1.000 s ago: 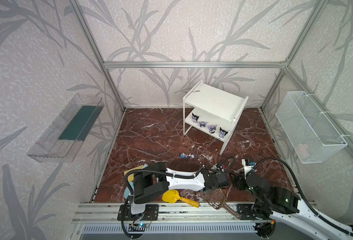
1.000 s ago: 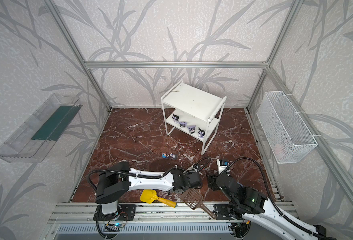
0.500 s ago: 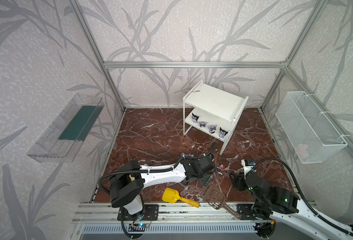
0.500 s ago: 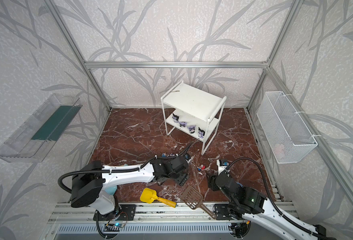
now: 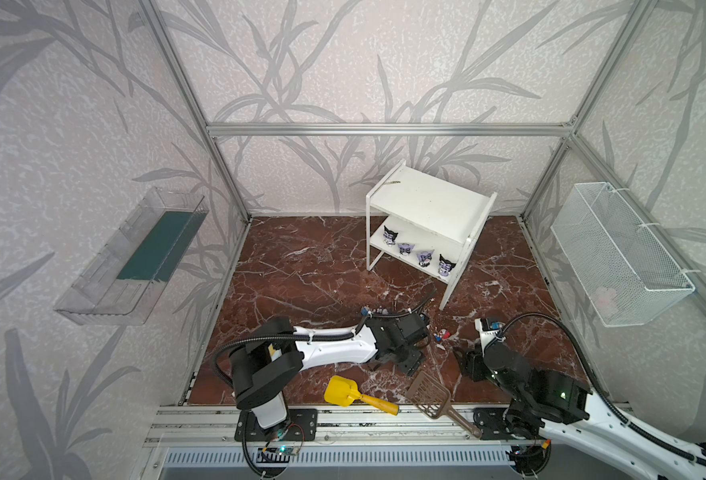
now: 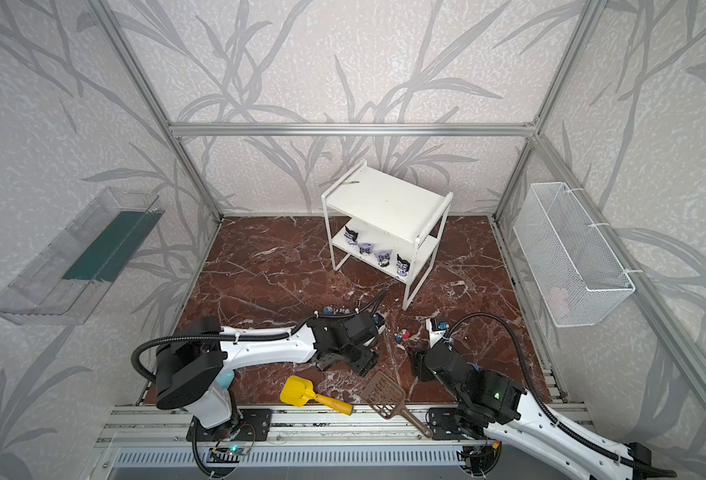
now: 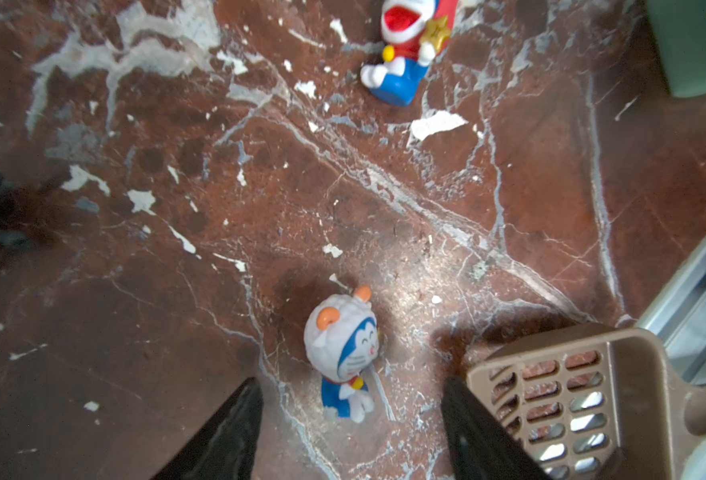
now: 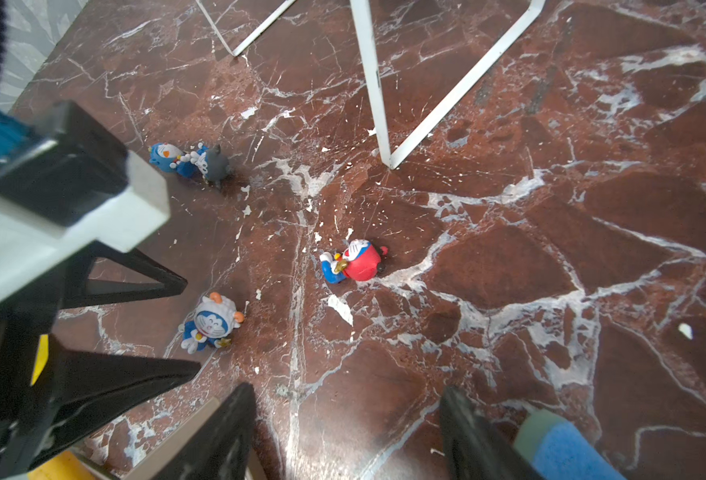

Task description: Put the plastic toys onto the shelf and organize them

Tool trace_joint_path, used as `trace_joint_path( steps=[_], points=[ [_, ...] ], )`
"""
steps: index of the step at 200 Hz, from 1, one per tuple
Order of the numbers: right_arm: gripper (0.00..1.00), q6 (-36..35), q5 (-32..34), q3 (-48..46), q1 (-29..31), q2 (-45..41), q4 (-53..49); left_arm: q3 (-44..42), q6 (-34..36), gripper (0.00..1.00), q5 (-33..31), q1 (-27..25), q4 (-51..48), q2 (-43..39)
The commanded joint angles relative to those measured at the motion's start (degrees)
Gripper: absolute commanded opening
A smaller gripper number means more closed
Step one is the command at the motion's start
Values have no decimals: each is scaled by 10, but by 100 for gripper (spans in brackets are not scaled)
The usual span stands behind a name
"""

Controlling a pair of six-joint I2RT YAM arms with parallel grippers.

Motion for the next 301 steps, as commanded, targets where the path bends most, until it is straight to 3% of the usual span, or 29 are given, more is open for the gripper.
trace_joint_path(
  steps=[1,64,161,214,301],
  points=[
    [71,-28,-21,5,-1,3,25,19,6,67,-1,1,-2,15],
    [83,-36,-82,8,-2,54,33,47,20,56,0,1,-15,44],
    [84,-31,-83,-3,-2,36,24,81,40,48,-9,3,-66,75],
    [86,-31,-94,-4,-2,37,21,91,46,38,-8,5,-78,82],
    [89,-29,-95,-7,-2,32,20,94,58,34,-4,21,-87,22]
  ],
)
